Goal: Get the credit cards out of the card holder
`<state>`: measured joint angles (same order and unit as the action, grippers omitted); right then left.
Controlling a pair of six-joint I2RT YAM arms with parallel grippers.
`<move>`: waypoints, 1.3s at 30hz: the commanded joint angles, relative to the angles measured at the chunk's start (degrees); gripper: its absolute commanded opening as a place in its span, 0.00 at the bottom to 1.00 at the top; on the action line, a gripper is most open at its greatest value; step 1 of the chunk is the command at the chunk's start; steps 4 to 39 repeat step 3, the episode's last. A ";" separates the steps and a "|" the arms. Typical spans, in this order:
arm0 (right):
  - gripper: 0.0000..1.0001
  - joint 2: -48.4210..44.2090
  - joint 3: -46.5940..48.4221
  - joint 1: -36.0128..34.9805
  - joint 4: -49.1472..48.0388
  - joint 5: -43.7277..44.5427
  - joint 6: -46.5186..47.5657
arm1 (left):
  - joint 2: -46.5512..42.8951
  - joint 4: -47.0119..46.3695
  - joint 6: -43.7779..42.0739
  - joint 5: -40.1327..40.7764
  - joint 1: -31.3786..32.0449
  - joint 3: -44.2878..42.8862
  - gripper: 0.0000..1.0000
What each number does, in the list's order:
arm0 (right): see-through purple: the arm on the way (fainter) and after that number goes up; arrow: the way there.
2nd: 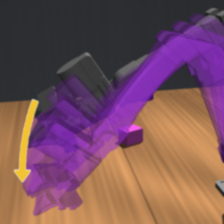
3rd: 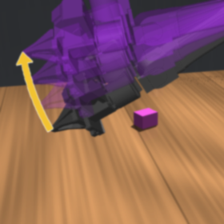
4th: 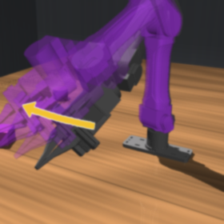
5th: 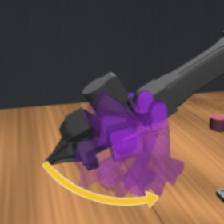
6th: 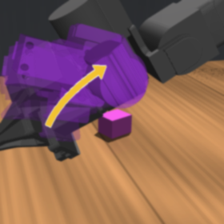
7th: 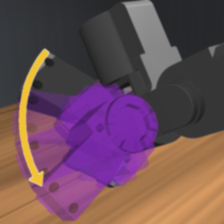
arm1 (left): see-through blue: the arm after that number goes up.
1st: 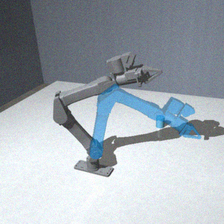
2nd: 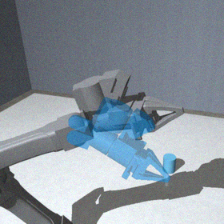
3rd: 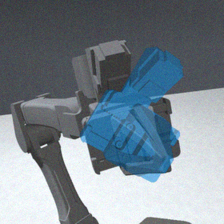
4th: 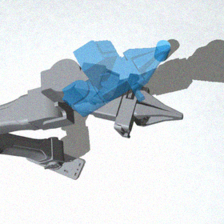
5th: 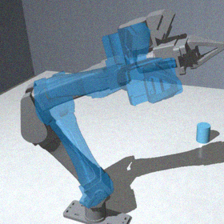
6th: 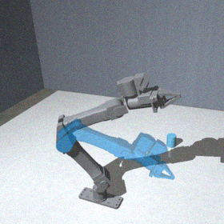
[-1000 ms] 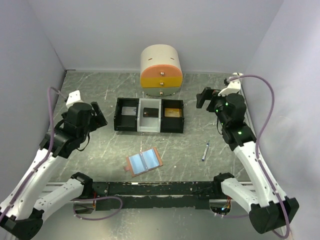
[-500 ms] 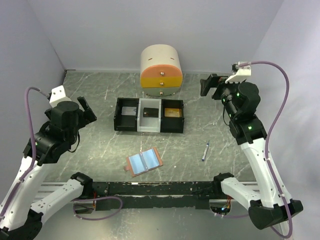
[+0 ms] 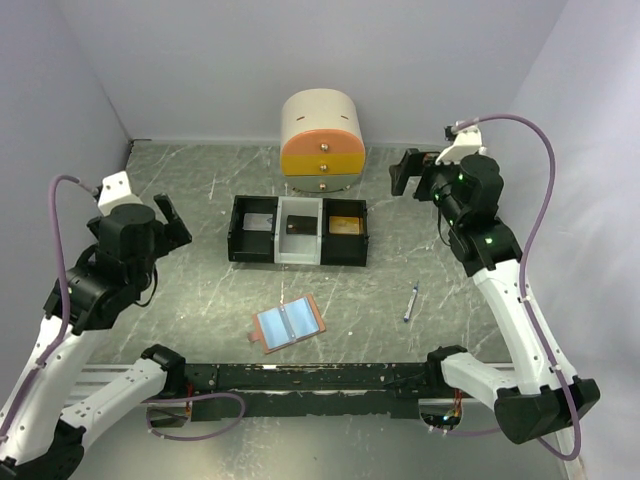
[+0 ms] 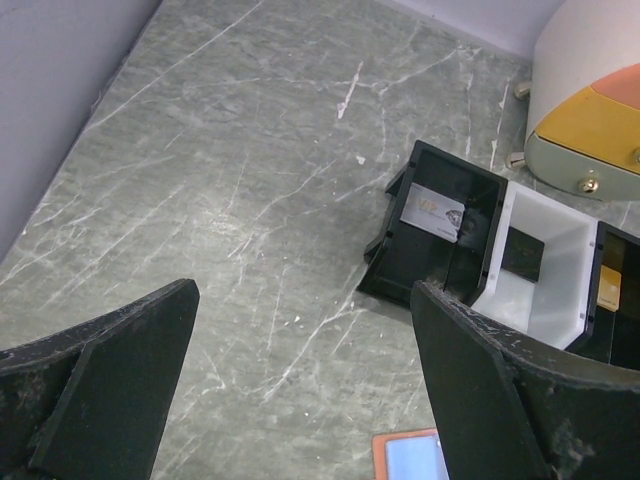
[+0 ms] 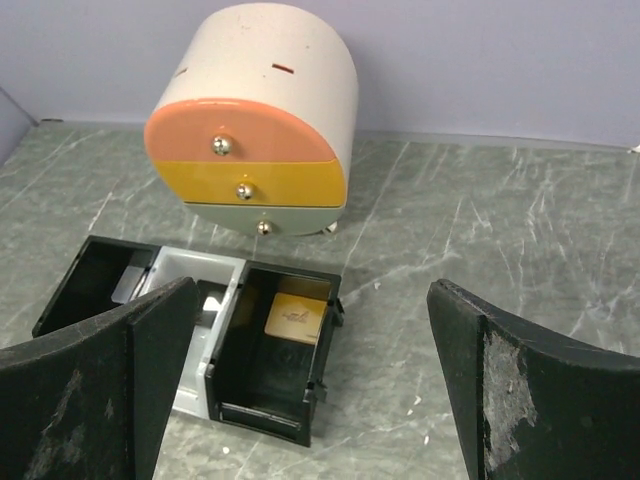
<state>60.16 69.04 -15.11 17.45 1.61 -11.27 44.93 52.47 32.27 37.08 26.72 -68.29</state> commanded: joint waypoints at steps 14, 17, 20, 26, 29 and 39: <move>1.00 -1.75 1.36 0.08 0.67 2.02 0.82 | 0.40 -2.05 -1.30 -1.34 -0.27 0.09 1.00; 1.00 -1.75 1.36 0.08 0.67 2.02 0.82 | 0.40 -2.05 -1.30 -1.34 -0.27 0.09 1.00; 1.00 -1.75 1.36 0.08 0.67 2.02 0.82 | 0.40 -2.05 -1.30 -1.34 -0.27 0.09 1.00; 1.00 -1.75 1.36 0.08 0.67 2.02 0.82 | 0.40 -2.05 -1.30 -1.34 -0.27 0.09 1.00; 1.00 -1.75 1.36 0.08 0.67 2.02 0.82 | 0.40 -2.05 -1.30 -1.34 -0.27 0.09 1.00; 1.00 -1.75 1.36 0.08 0.67 2.02 0.82 | 0.40 -2.05 -1.30 -1.34 -0.27 0.09 1.00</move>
